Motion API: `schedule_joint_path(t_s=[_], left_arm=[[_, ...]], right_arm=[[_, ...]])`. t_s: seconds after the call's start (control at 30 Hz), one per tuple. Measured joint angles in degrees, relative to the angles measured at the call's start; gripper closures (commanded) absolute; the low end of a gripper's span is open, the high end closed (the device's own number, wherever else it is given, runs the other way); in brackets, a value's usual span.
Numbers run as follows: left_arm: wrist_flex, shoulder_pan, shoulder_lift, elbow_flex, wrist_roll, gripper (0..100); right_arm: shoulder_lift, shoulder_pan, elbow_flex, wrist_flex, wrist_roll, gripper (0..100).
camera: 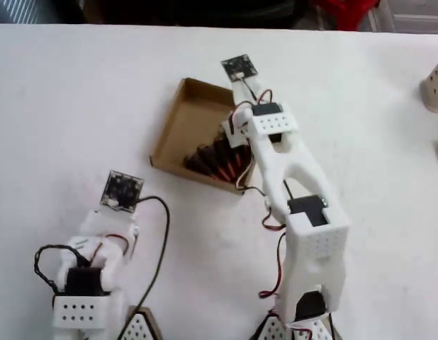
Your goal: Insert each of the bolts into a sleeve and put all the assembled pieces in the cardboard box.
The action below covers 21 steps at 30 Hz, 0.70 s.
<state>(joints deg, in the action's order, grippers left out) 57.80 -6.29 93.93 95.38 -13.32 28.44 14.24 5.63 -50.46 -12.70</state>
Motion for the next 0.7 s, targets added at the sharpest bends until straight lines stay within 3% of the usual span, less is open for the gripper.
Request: schedule_joint_path(t_s=[0.17,0.33,0.7], left_arm=[[0.0,0.0,0.0,0.0,-0.1,98],[0.0,1.5,0.0,0.0,-0.1,98],[3.8,1.8,10.0,1.8,-0.3,98]], right_arm=[[-0.1,0.4,0.3,-1.7,-0.6,84.8],[-5.2,0.2,0.4,-6.8,-0.8,99.1],[-25.2,-0.3,-4.4,-18.1,-0.6,98.1]])
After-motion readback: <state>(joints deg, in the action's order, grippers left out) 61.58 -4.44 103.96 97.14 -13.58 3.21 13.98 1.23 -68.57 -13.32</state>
